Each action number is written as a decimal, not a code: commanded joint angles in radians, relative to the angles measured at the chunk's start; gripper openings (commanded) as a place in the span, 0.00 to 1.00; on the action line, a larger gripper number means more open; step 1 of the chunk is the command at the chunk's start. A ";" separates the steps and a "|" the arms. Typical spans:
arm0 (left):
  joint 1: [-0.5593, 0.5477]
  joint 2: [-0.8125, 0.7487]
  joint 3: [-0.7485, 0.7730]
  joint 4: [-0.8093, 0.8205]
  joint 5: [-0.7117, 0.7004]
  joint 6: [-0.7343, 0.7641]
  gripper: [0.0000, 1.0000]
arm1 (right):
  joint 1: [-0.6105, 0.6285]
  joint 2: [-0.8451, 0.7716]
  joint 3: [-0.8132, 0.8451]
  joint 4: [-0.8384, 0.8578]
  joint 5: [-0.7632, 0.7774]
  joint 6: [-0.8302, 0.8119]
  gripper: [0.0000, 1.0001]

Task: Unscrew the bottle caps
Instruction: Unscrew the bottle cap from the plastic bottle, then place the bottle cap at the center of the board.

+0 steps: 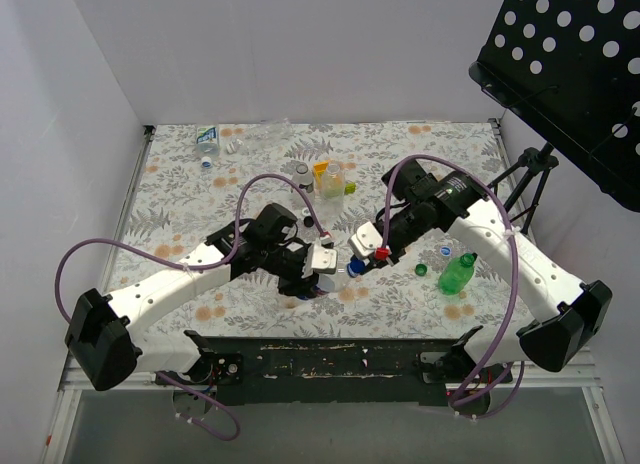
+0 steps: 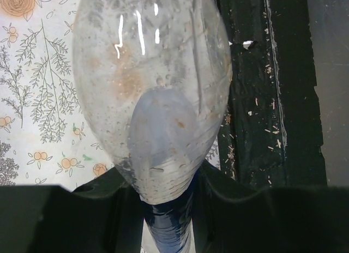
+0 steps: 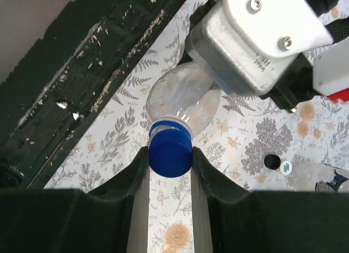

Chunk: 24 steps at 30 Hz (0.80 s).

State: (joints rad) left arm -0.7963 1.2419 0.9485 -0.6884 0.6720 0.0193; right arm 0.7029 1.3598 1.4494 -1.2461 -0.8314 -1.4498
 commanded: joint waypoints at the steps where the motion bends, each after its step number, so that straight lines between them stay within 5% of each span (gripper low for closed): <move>1: -0.004 -0.015 0.007 0.012 0.025 0.022 0.20 | 0.001 -0.019 0.035 -0.013 0.064 -0.064 0.15; 7: -0.006 -0.016 -0.019 0.069 -0.017 -0.012 0.19 | -0.014 -0.044 0.038 0.048 0.034 0.054 0.14; 14: -0.004 -0.123 -0.091 0.153 -0.100 -0.085 0.19 | -0.204 -0.053 0.068 0.238 -0.077 0.380 0.13; 24: 0.017 -0.392 -0.237 0.456 -0.302 -0.266 0.19 | -0.241 0.010 -0.227 0.694 0.271 0.888 0.15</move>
State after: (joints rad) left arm -0.7944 0.9417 0.7551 -0.4129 0.4870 -0.1490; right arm 0.4648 1.3270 1.3193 -0.7647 -0.7238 -0.7956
